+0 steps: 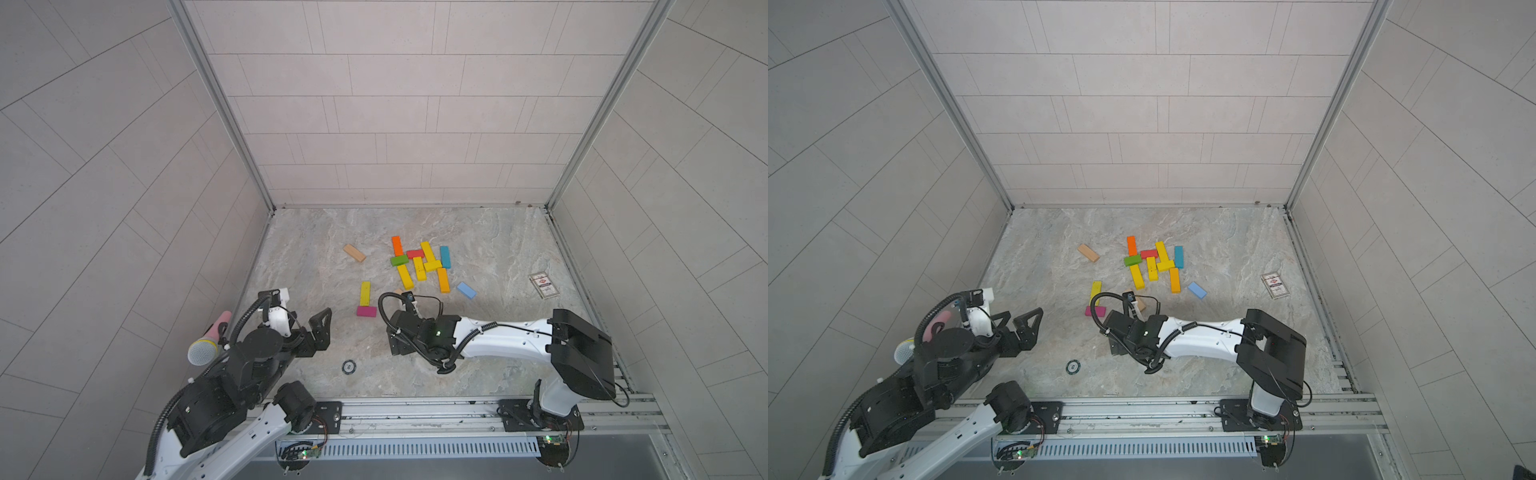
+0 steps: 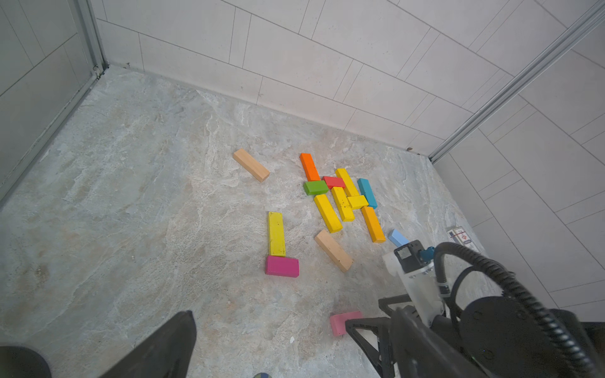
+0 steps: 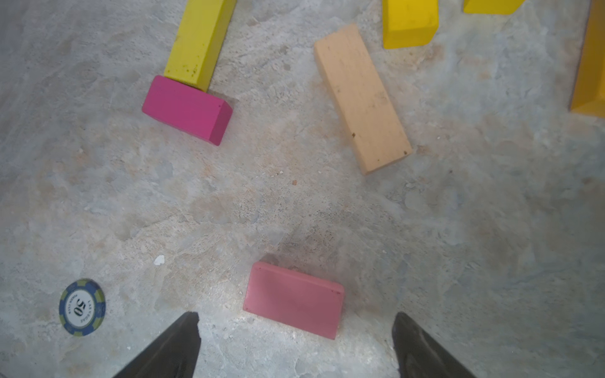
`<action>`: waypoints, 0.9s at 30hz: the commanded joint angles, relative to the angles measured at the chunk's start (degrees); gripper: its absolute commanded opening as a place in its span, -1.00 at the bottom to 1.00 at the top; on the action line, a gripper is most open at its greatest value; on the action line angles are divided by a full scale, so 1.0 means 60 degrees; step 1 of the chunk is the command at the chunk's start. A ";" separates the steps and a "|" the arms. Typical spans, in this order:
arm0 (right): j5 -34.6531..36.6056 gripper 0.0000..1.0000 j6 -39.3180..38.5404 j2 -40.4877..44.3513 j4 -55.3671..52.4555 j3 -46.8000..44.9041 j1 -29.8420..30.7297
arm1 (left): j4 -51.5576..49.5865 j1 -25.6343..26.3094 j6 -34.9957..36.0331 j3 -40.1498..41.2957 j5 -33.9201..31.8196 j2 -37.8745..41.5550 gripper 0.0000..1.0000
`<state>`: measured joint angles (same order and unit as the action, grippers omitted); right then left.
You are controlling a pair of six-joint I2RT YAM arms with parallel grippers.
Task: Assemble the letter h with building blocks
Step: Place the building block at the center of the board, then pick up the building block from the center of the board.
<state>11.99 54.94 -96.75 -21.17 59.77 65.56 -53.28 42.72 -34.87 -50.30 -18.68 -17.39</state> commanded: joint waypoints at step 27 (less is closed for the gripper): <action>0.0331 0.40 0.1288 -0.1721 -0.0255 0.0778 0.0190 | -0.0472 0.0014 0.0304 -0.0229 -0.0564 0.0569 1.00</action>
<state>12.71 61.12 -106.13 -21.41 63.70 66.70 -54.78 42.72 -33.98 -51.51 -20.84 -14.61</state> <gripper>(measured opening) 0.711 0.998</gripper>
